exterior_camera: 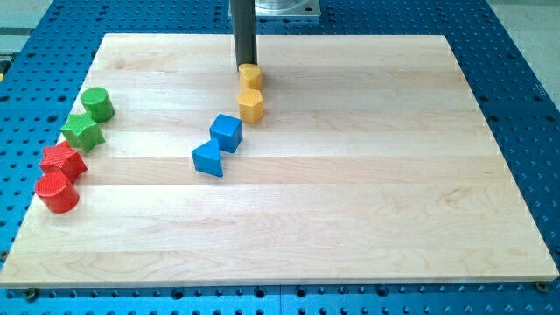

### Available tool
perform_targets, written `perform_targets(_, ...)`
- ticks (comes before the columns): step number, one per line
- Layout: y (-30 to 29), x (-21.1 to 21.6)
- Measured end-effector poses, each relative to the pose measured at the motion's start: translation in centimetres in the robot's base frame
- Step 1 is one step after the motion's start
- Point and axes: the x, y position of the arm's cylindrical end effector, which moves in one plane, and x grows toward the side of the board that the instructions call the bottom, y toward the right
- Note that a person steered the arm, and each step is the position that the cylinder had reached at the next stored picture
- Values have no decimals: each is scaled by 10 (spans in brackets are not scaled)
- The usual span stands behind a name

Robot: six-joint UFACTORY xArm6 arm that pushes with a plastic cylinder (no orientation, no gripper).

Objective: Slide the yellow heart to the top of the yellow hexagon

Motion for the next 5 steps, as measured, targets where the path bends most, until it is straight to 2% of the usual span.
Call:
perform_targets(4,-4,0)
perform_targets(5,-28,0)
